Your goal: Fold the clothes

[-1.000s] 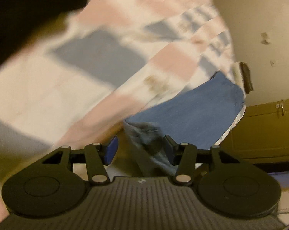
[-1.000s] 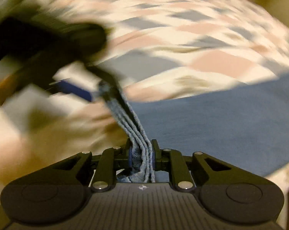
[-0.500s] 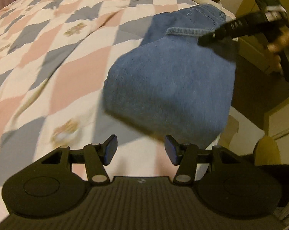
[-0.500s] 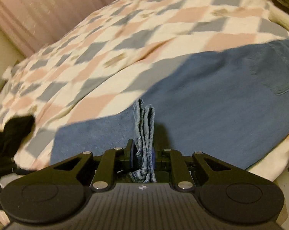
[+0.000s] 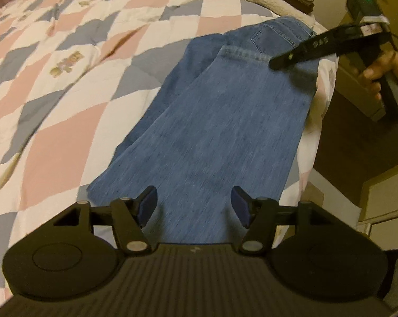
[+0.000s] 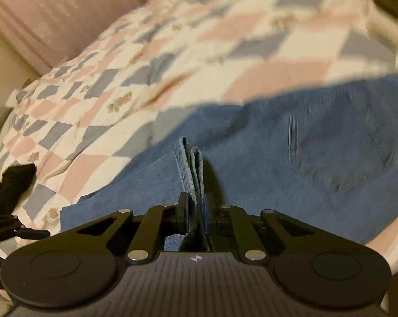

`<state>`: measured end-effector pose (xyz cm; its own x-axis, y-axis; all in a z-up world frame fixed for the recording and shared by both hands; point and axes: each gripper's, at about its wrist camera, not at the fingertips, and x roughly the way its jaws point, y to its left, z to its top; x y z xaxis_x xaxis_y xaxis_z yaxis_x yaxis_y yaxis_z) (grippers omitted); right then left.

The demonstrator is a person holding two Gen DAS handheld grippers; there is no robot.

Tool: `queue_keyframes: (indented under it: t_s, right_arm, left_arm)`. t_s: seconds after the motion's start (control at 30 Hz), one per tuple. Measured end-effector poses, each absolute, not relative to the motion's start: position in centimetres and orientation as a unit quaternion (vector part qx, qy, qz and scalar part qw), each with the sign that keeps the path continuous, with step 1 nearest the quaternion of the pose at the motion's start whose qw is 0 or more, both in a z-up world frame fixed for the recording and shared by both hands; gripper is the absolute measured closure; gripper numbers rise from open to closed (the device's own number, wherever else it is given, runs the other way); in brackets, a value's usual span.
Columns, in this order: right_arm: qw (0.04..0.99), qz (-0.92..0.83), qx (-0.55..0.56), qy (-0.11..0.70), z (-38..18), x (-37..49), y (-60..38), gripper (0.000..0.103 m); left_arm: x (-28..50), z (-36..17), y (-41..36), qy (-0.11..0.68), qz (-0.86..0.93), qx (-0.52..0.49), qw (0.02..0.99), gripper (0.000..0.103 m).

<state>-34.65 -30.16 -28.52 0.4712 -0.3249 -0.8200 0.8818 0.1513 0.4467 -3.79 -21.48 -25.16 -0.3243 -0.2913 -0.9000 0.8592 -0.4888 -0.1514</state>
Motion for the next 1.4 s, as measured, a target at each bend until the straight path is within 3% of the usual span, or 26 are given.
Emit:
queue_keyframes:
  t_s: [0.03,0.07,0.27,0.53,0.6,0.63,0.77,1.03,1.4]
  right_arm:
    - [0.692,-0.422,0.514,0.281,-29.7,-34.9,-30.4,0.068]
    - [0.681,-0.416,0.534,0.278,-30.7,-35.1,-30.6,0.045]
    - [0.673,-0.371,0.589,0.250,-34.5,-36.2,-31.6,0.038]
    - [0.715,-0.323,0.549,0.289,-34.7,-34.6,-35.0,0.046]
    - [0.711,-0.312,0.543,0.319,-35.1,-34.0,-35.4,0.058]
    - [0.709,-0.309,0.541,0.331,-35.3,-34.0,-35.6,0.071]
    - [0.706,-0.316,0.545,0.324,-34.6,-34.5,-34.9,0.094]
    - [0.767,-0.347,0.429,0.328,-26.7,-35.1,-33.1,0.097]
    - [0.690,-0.477,0.439,0.321,-22.9,-51.7,-40.8,0.096]
  left_arm:
    - [-3.9,-25.6,-21.8,0.329,-0.743,0.440,0.383,0.046]
    - [-3.9,-26.1,-22.1,0.331,-0.739,0.447,0.381,0.046]
    - [-3.0,-26.6,-23.4,0.343,-0.736,0.454,0.367,0.046]
    - [-2.0,-27.3,-24.4,0.361,-0.726,0.450,0.374,0.046]
    - [-1.8,-27.4,-24.7,0.375,-0.720,0.442,0.380,0.046]
    - [-1.8,-27.5,-24.8,0.383,-0.716,0.438,0.384,0.045]
    - [-2.0,-27.6,-25.0,0.413,-0.696,0.420,0.410,0.045]
    - [-4.5,-24.5,-24.8,0.432,-0.651,0.371,0.502,0.045]
    - [-13.3,-20.3,-26.8,0.392,-0.672,0.347,0.524,0.042]
